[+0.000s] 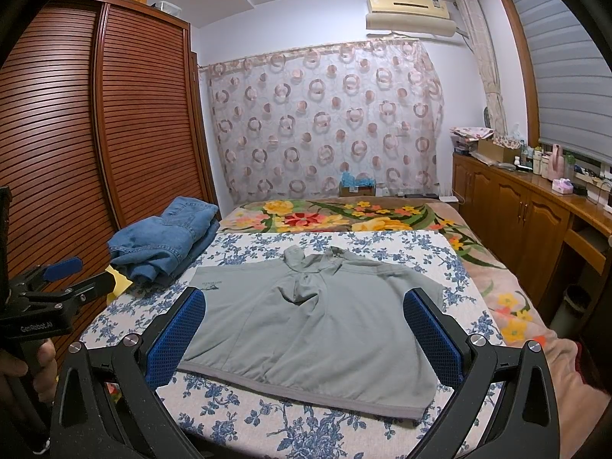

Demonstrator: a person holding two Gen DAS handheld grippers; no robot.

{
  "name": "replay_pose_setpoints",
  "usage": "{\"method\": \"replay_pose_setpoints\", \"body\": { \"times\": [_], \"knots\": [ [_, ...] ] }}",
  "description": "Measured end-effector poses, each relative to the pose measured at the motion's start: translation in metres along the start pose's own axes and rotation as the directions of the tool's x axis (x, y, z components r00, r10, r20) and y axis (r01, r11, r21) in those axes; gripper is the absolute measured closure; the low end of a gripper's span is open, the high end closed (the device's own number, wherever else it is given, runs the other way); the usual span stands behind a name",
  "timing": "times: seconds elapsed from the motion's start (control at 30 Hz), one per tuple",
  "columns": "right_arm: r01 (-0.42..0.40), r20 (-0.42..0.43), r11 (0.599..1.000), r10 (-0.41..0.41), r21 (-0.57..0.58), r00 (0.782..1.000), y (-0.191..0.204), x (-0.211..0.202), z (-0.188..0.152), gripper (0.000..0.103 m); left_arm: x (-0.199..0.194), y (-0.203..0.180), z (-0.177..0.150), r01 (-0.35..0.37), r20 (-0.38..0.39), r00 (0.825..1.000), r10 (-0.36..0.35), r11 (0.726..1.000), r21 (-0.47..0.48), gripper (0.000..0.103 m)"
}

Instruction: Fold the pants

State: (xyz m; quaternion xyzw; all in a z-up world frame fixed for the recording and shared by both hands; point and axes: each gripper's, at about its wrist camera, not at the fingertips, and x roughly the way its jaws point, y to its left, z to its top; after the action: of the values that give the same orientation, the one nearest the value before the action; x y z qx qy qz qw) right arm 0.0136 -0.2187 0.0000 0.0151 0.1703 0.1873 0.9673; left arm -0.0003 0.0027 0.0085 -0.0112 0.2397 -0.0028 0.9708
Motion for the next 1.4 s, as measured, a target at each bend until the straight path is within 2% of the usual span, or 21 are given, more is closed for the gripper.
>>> {"method": "replay_pose_setpoints", "body": {
  "times": [1.4],
  "knots": [
    [-0.008,0.006,1.000,0.008,-0.002,1.000,0.002,0.002,0.000,0.000,-0.011,0.000,0.008,0.001,0.007,1.000,-0.001,1.000,-0.005,0.000]
  ]
}}
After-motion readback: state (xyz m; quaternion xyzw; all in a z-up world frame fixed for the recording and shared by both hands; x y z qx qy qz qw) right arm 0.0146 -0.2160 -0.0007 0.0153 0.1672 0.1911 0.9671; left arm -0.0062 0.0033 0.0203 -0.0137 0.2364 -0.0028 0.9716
